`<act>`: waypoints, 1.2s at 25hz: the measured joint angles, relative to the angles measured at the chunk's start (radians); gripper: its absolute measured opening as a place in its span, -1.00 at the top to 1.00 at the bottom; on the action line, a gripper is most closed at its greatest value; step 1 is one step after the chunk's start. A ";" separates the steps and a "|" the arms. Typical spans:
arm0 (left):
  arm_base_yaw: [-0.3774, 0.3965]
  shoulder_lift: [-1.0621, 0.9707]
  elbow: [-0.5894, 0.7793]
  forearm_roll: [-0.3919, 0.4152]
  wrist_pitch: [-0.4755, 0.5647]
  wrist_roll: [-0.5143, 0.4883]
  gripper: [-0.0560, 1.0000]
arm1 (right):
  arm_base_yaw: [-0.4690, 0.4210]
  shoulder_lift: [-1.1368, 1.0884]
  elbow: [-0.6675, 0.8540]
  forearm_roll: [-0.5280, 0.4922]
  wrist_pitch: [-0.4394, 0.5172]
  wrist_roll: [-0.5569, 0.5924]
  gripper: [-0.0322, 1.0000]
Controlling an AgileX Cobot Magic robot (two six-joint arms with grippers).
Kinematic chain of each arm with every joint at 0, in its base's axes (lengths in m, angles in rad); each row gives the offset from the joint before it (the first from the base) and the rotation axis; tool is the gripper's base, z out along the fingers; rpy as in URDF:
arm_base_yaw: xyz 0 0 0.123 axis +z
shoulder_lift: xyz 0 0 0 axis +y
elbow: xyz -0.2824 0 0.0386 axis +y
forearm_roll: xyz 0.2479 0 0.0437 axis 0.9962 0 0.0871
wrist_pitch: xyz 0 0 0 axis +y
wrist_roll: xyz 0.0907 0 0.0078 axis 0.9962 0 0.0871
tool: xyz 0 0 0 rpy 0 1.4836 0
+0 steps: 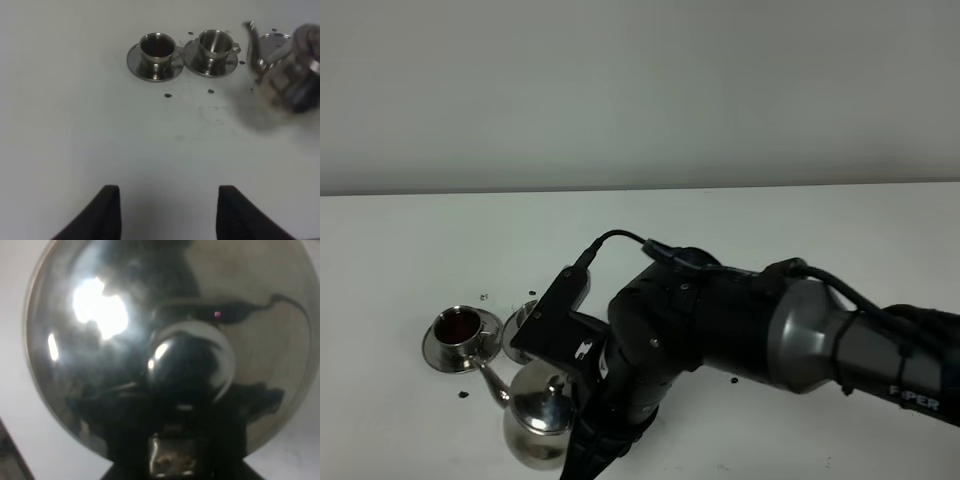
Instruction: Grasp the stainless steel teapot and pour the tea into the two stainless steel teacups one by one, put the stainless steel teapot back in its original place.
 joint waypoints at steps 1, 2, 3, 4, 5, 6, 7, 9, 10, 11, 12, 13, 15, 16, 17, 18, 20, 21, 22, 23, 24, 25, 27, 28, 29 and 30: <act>0.000 0.000 0.000 0.000 0.000 0.000 -0.04 | 0.004 0.017 -0.023 0.006 0.011 0.007 0.54; 0.000 0.000 0.000 0.000 0.000 0.000 -0.04 | 0.007 0.033 -0.046 0.009 0.021 0.011 0.54; 0.000 0.000 0.000 0.000 0.000 0.000 -0.04 | 0.008 0.051 -0.077 0.011 0.034 0.012 0.54; 0.000 0.000 0.000 0.000 0.000 0.000 -0.04 | 0.009 0.071 -0.111 0.011 0.048 0.012 0.54; 0.000 0.000 0.000 0.000 0.000 0.000 -0.04 | 0.009 0.092 -0.139 0.011 0.065 0.012 0.54; 0.000 0.000 0.000 0.000 0.000 0.000 -0.04 | 0.010 0.110 -0.173 0.011 0.080 0.012 0.54; 0.000 0.000 0.000 0.000 0.000 0.000 -0.04 | 0.010 0.132 -0.210 0.011 0.098 0.012 0.54; 0.000 0.000 0.000 0.000 0.000 0.000 -0.04 | 0.010 0.174 -0.282 0.009 0.135 0.013 0.54; 0.000 0.000 0.000 0.000 0.000 0.000 -0.04 | 0.010 0.197 -0.322 0.008 0.156 0.013 0.54; 0.000 0.000 0.000 0.000 0.000 0.000 -0.04 | 0.010 0.220 -0.363 0.003 0.176 0.013 0.54; 0.000 0.000 0.000 0.000 0.000 0.000 -0.04 | 0.010 0.243 -0.398 -0.002 0.192 0.013 0.54; 0.000 0.000 0.000 0.000 0.000 0.000 -0.04 | 0.010 0.260 -0.437 -0.006 0.203 0.013 0.54; 0.000 0.000 0.000 0.000 0.000 0.000 -0.04 | 0.010 0.306 -0.506 -0.010 0.224 0.013 0.54; 0.000 0.000 0.000 0.000 0.000 0.000 -0.04 | 0.010 0.328 -0.530 -0.011 0.230 0.013 0.54; 0.000 0.000 0.000 0.000 0.000 0.000 -0.04 | 0.011 0.344 -0.554 -0.011 0.237 0.013 0.54; 0.000 0.000 0.000 0.000 0.000 0.000 -0.04 | 0.012 0.362 -0.573 -0.012 0.242 0.013 0.54; 0.000 0.000 0.000 0.000 0.000 0.000 -0.04 | 0.014 0.391 -0.597 -0.012 0.245 0.013 0.54; 0.000 0.000 0.000 0.000 0.000 0.000 -0.04 | 0.016 0.404 -0.605 -0.012 0.245 0.014 0.54; 0.000 0.000 0.000 0.000 0.000 0.000 -0.04 | 0.017 0.415 -0.608 -0.012 0.243 0.014 0.54; 0.000 0.000 0.000 0.000 0.000 0.000 -0.04 | 0.018 0.424 -0.609 -0.012 0.239 0.014 0.54; 0.000 0.000 0.000 0.000 0.000 0.000 -0.04 | 0.019 0.430 -0.610 -0.012 0.235 0.014 0.54; 0.000 0.000 0.000 0.000 0.000 0.000 -0.04 | 0.020 0.435 -0.609 -0.012 0.229 0.014 0.54; 0.000 0.000 0.000 0.000 0.000 0.000 -0.04 | 0.020 0.444 -0.610 -0.013 0.228 0.014 0.54; 0.000 0.000 0.000 0.000 0.000 0.000 -0.04 | 0.021 0.446 -0.610 -0.015 0.228 0.014 0.54; 0.000 0.000 0.000 0.000 0.000 0.000 -0.04 | 0.021 0.450 -0.612 -0.020 0.228 0.014 0.54; 0.000 0.000 0.000 0.000 0.000 0.000 -0.04 | 0.021 0.454 -0.613 -0.022 0.228 0.014 0.54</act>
